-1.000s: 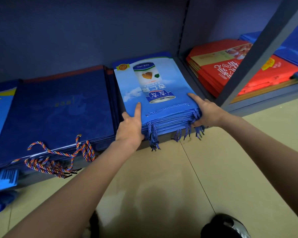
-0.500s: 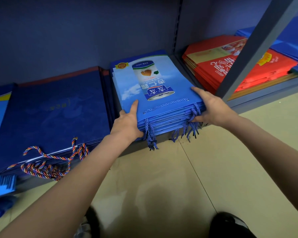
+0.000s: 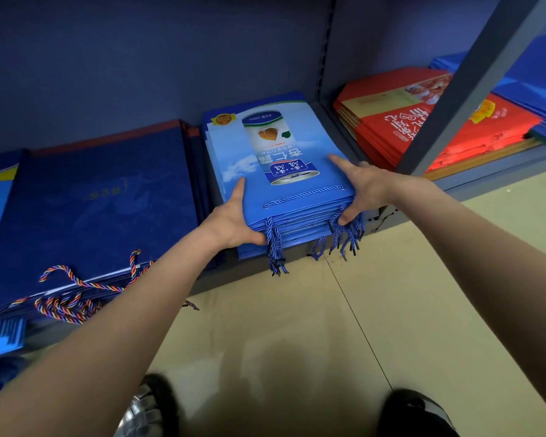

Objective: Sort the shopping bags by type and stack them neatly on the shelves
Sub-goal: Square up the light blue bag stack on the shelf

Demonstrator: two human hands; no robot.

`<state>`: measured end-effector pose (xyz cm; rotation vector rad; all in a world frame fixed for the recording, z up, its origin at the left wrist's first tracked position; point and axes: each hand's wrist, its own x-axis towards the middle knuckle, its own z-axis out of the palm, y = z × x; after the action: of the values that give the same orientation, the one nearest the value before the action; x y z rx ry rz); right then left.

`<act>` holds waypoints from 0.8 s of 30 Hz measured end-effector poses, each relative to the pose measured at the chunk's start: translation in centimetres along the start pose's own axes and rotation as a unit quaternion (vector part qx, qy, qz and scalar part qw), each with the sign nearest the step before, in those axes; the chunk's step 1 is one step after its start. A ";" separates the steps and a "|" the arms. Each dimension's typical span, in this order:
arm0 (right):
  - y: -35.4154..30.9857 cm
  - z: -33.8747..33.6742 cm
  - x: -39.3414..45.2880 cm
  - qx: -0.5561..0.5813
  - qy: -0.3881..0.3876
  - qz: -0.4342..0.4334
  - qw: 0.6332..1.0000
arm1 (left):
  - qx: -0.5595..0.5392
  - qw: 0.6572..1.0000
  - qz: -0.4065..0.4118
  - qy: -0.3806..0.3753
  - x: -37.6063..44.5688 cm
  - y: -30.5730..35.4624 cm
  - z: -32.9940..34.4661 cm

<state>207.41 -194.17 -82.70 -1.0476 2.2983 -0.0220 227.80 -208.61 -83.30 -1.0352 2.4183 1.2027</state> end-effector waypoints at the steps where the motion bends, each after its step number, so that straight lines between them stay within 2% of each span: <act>1: 0.1 0.0 0.2 0.006 -0.007 0.003 1.000 | 0.012 1.000 0.005 0.001 0.1 -0.1 0.1; 6: 0.5 1.8 -0.1 0.042 0.038 -0.011 0.998 | 0.076 0.996 0.042 0.013 0.1 -1.3 0.5; 12: 0.5 2.0 0.1 0.035 0.041 -0.013 0.998 | 0.060 0.997 0.009 -0.049 -0.1 -1.4 0.2; 20: 0.4 1.8 0.0 0.061 0.044 -0.007 0.997 | -0.012 1.000 -0.011 0.006 -0.7 -1.1 0.3; 24: 0.5 2.0 0.2 0.062 0.055 -0.020 0.996 | 0.054 0.997 -0.011 0.046 -1.0 -1.1 1.2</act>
<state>208.06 -193.47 -84.60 -1.0509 2.3415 -0.2415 229.18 -207.67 -84.21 -1.1039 2.5033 1.0269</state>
